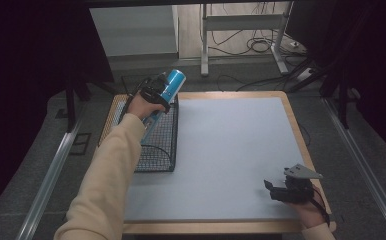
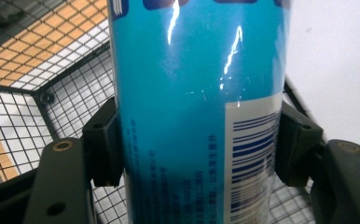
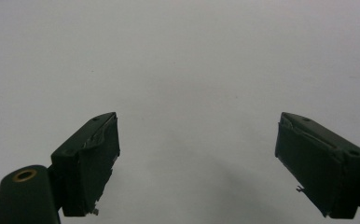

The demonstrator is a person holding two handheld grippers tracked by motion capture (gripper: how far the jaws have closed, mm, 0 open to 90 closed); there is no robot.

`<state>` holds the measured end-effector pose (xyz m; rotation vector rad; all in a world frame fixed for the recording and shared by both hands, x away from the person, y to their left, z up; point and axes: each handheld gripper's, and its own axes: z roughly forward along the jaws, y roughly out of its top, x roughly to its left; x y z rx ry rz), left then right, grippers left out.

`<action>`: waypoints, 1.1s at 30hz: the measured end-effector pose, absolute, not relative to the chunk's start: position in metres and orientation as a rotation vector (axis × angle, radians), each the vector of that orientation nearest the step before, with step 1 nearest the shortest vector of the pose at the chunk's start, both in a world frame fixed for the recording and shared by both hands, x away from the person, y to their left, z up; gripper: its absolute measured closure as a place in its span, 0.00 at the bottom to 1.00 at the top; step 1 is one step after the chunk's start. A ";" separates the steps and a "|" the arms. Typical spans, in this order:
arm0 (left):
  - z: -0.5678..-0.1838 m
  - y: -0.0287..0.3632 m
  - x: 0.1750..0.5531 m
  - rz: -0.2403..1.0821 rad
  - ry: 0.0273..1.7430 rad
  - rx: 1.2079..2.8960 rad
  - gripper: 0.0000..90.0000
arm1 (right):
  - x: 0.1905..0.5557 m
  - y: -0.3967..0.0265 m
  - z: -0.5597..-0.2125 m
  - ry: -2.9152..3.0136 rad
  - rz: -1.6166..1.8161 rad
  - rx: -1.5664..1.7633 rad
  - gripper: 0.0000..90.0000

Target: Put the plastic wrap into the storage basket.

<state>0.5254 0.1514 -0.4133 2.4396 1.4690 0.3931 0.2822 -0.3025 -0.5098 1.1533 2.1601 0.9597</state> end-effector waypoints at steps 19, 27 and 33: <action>-0.438 0.148 0.533 0.392 1.518 2.528 0.35 | 0.283 -0.303 -0.510 2.160 0.959 1.158 0.16; -0.436 0.147 0.530 0.428 1.506 2.504 0.33 | 0.282 -0.302 -0.510 2.162 0.958 1.152 0.16; -0.425 0.148 0.523 0.421 1.519 2.426 0.20 | 0.282 -0.302 -0.510 2.163 0.958 1.148 0.16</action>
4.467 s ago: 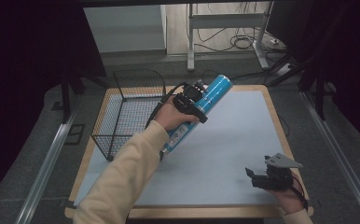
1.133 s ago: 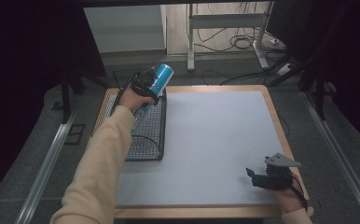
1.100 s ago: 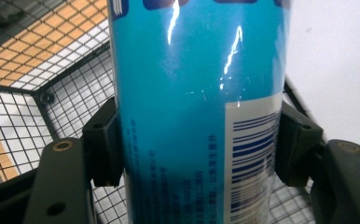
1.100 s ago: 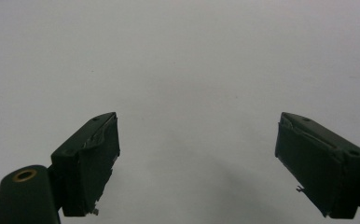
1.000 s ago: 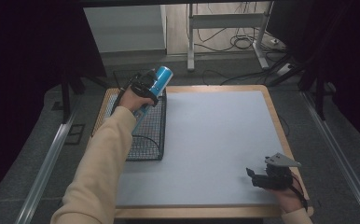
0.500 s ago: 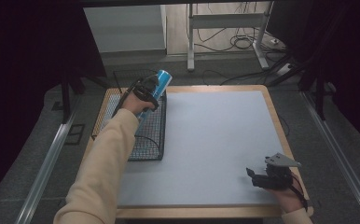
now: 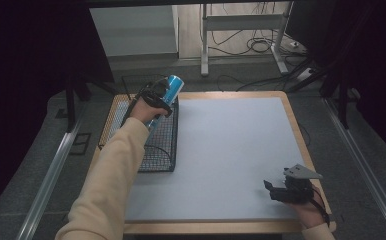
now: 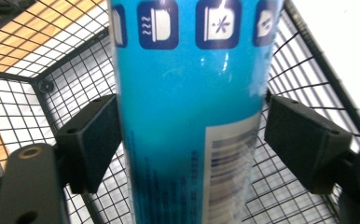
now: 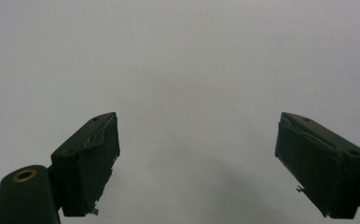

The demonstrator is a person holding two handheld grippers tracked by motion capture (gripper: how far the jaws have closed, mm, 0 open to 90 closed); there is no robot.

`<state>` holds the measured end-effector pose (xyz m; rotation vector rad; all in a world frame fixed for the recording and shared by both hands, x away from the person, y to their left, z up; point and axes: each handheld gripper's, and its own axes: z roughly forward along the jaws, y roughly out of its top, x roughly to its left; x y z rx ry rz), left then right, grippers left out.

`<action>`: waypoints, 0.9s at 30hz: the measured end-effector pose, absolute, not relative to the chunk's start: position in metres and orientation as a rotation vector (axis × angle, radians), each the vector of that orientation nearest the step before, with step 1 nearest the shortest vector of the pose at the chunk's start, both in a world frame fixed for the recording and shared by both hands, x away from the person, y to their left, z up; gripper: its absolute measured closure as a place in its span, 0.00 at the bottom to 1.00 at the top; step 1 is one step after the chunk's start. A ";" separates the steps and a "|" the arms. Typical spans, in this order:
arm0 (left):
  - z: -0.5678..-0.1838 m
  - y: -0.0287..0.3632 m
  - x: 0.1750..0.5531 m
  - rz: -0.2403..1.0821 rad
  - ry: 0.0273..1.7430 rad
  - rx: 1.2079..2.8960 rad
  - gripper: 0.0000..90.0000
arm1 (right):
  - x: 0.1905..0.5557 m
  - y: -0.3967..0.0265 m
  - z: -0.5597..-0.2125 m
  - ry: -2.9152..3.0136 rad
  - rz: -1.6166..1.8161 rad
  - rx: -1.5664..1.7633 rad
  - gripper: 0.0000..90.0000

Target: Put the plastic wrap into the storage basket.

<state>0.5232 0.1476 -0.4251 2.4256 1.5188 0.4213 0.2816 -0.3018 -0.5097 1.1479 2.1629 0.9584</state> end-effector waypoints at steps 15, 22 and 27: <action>-0.396 0.160 0.480 0.413 1.397 2.260 0.13 | 0.281 -0.299 -0.509 2.165 0.955 1.138 0.16; -0.382 0.146 0.444 0.423 1.271 2.243 0.15 | 0.281 -0.296 -0.508 2.167 0.951 1.127 0.16; -0.379 0.129 0.419 0.379 1.149 2.254 0.15 | 0.281 -0.294 -0.508 2.168 0.953 1.120 0.16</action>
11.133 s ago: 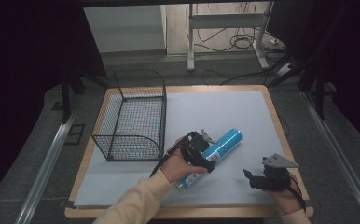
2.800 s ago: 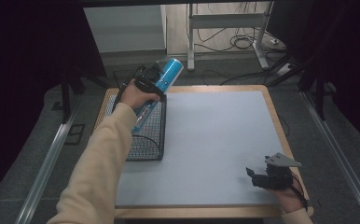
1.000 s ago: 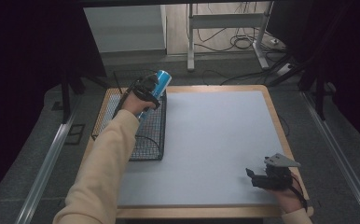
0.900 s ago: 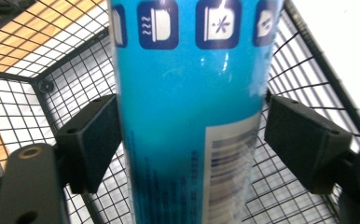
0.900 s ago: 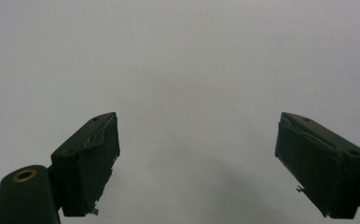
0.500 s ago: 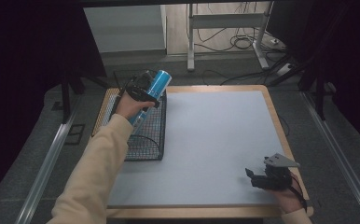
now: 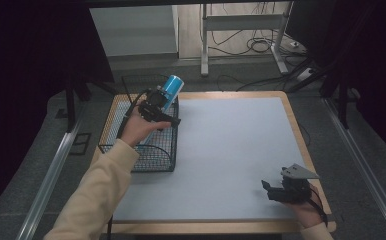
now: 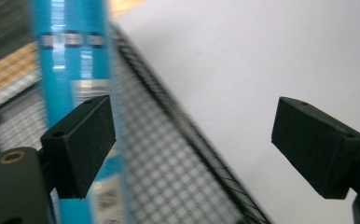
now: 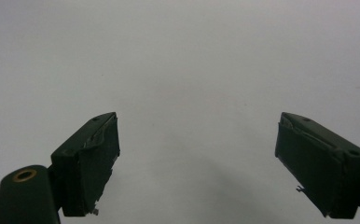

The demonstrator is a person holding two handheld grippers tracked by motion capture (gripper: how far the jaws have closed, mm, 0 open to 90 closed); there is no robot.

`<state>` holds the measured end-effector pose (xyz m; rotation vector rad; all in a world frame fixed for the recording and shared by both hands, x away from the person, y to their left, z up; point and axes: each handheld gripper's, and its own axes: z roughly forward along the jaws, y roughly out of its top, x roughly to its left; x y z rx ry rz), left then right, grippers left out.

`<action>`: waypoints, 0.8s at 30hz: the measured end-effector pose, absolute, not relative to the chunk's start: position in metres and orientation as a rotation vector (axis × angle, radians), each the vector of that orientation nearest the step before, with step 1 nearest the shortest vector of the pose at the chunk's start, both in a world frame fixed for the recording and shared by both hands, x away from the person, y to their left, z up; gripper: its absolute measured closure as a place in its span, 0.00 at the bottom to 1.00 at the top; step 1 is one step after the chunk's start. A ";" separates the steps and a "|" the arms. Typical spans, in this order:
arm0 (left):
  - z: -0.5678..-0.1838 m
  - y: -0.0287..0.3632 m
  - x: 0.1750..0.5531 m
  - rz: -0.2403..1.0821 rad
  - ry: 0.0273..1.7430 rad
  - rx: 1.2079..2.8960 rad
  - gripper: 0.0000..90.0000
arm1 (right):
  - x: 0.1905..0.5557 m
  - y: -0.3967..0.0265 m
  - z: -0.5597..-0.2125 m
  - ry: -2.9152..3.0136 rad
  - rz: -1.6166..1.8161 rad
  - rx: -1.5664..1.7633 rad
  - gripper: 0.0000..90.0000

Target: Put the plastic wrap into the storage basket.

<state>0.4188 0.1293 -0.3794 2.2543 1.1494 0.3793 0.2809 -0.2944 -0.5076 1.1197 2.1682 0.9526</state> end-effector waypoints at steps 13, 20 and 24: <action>-0.399 0.077 0.354 0.299 0.914 2.283 0.16 | 0.280 -0.295 -0.507 2.165 0.951 1.112 0.16; -0.428 0.052 0.323 0.243 0.827 2.295 0.16 | 0.279 -0.294 -0.507 2.165 0.955 1.112 0.16; -0.448 0.046 0.310 0.220 0.801 2.309 0.16 | 0.280 -0.295 -0.507 2.166 0.954 1.111 0.16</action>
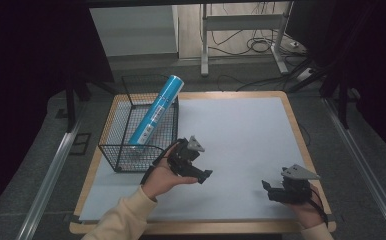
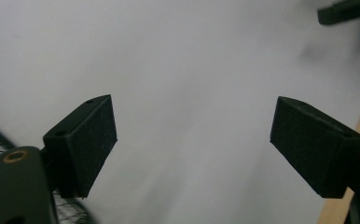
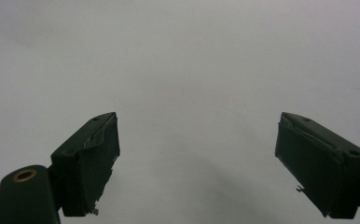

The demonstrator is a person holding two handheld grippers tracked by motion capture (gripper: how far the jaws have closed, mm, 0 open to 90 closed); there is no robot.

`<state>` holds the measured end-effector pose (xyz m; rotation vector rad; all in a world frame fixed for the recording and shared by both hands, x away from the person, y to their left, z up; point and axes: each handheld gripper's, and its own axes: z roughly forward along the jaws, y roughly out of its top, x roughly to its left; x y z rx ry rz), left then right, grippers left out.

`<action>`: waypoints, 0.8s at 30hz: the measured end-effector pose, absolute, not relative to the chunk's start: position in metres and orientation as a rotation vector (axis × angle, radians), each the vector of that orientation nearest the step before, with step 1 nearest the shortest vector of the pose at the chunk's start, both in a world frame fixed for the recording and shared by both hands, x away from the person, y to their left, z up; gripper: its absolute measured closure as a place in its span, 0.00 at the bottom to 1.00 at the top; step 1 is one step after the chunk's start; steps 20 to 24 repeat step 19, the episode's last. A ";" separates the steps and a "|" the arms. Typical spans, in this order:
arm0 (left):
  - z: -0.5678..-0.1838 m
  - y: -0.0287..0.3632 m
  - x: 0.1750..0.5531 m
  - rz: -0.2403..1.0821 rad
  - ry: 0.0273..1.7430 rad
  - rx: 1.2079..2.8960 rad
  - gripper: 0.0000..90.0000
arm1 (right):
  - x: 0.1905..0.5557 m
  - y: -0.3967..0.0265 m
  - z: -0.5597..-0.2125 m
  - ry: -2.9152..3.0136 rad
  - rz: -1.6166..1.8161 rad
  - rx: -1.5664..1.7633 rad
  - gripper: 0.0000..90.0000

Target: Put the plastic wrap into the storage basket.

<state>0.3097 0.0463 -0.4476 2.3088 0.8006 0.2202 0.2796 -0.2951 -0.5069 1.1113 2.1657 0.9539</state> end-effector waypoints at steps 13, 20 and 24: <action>-0.482 0.046 0.298 0.187 0.812 2.360 0.16 | 0.280 -0.294 -0.508 2.170 0.947 1.109 0.16; -0.479 0.047 0.300 0.187 0.816 2.339 0.16 | 0.281 -0.295 -0.508 2.167 0.946 1.113 0.16; -0.479 0.047 0.300 0.187 0.816 2.339 0.16 | 0.281 -0.295 -0.508 2.167 0.946 1.113 0.16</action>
